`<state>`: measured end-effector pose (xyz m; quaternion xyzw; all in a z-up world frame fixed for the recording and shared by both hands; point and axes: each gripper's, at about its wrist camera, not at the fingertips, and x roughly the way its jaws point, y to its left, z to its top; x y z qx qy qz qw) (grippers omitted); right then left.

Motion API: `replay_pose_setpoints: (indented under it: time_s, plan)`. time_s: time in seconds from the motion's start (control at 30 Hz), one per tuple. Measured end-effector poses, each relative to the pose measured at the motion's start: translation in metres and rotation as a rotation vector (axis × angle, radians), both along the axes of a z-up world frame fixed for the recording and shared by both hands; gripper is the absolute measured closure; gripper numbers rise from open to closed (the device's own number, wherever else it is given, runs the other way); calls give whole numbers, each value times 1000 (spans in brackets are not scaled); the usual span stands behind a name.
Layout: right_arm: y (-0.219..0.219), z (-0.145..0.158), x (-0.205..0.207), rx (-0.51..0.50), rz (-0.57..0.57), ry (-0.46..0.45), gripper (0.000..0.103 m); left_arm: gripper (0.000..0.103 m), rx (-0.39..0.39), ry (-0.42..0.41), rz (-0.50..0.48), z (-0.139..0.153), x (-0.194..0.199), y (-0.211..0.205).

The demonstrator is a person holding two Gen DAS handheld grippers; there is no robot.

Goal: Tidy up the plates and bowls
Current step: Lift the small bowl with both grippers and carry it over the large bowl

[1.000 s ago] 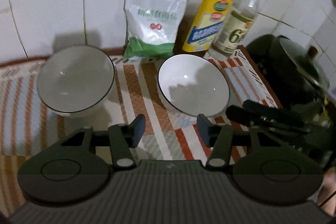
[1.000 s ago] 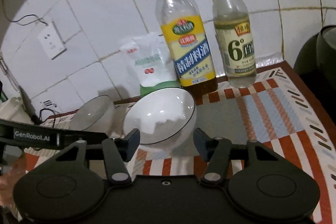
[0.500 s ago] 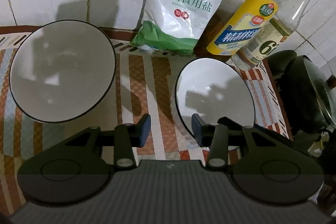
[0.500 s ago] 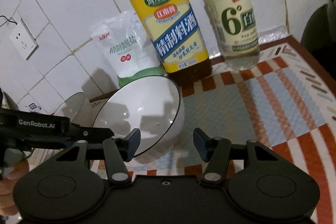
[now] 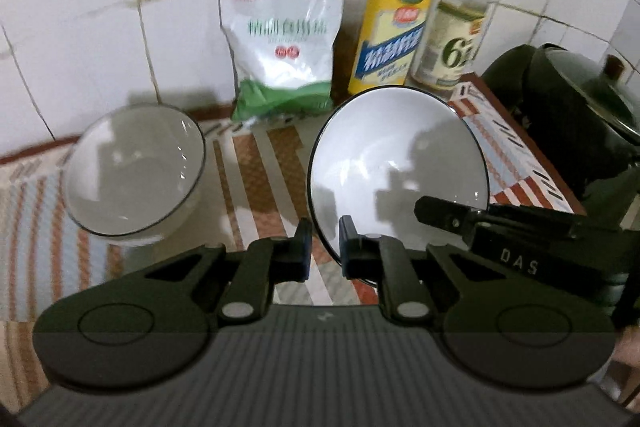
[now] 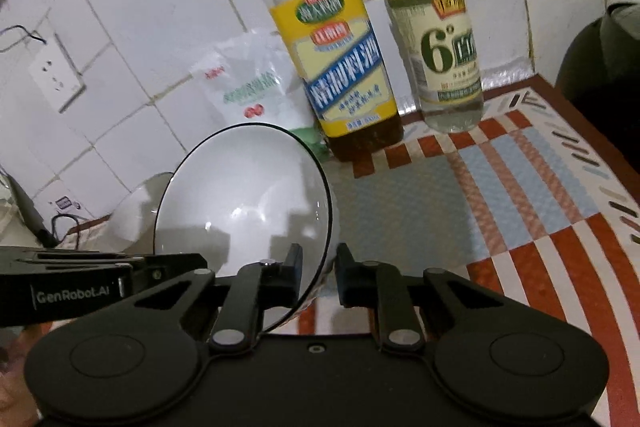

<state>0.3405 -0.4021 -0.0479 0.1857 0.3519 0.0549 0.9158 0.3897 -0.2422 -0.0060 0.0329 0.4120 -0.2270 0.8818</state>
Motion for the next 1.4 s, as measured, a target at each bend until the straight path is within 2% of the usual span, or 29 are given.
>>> replay_pose_setpoints:
  time_s: [0.27, 0.4, 0.63, 0.97, 1.2, 1.4]
  plan:
    - [18, 32, -42, -5, 29, 4, 83, 90, 57, -121, -45, 37, -56, 15]
    - [31, 51, -68, -29, 42, -12, 84, 90, 62, -80, -41, 41, -79, 28]
    - [61, 75, -100, -67, 75, -14, 84, 90, 36, -124, -54, 55, -121, 60]
    - [106, 103, -133, -66, 135, 25, 84, 90, 24, -100, -49, 76, -160, 110]
    - [136, 111, -146, -90, 162, 43, 84, 90, -7, -58, -38, 77, -174, 144]
    - [144, 98, -140, -83, 163, 75, 84, 90, -2, -22, -19, 63, -168, 153]
